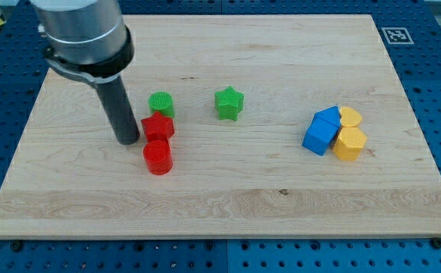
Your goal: Separate the red star from green circle and red circle
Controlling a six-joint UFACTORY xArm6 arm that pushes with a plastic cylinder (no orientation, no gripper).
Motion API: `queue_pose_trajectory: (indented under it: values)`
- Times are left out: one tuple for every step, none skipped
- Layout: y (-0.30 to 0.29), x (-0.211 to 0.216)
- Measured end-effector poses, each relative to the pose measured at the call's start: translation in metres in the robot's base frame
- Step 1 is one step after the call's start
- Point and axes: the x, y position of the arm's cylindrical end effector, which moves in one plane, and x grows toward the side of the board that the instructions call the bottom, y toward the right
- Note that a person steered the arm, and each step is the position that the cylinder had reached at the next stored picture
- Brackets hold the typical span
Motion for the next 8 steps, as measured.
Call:
queue_pose_trajectory:
  values:
    - [0.015,0.015]
    - [0.022,0.019]
    - [0.022,0.003]
    - [0.022,-0.015]
    - [0.033,-0.007]
    - [0.046,0.004]
    - [0.062,0.004]
    - [0.067,0.018]
